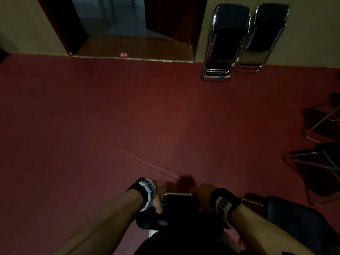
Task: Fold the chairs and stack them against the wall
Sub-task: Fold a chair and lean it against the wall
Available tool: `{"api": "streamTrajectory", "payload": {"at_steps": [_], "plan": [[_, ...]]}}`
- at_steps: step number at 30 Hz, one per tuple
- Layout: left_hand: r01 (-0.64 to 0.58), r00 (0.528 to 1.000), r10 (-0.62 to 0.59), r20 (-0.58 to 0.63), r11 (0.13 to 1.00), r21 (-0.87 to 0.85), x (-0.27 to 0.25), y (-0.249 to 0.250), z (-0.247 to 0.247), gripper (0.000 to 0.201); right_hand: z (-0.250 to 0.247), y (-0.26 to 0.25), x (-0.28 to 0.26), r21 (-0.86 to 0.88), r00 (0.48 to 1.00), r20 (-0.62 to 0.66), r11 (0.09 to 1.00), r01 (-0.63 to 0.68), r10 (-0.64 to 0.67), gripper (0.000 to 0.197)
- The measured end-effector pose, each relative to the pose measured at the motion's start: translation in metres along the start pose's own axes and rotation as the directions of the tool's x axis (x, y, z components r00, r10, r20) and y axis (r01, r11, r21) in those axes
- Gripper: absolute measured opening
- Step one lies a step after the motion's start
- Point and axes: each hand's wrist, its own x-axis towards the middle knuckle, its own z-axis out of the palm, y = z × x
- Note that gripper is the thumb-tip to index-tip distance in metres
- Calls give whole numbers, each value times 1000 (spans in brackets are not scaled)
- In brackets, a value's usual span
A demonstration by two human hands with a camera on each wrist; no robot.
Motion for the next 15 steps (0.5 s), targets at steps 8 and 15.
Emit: {"api": "streamTrajectory", "payload": {"at_steps": [8, 15], "plan": [[-22, 994, 30, -106, 997, 71, 69, 69, -72, 65, -21, 97, -34, -42, 997, -60, 998, -52, 50, 50], [7, 998, -2, -56, 996, 90, 127, 122, -124, 62, -26, 190, -44, 52, 995, -82, 998, -48, 52, 57]]}}
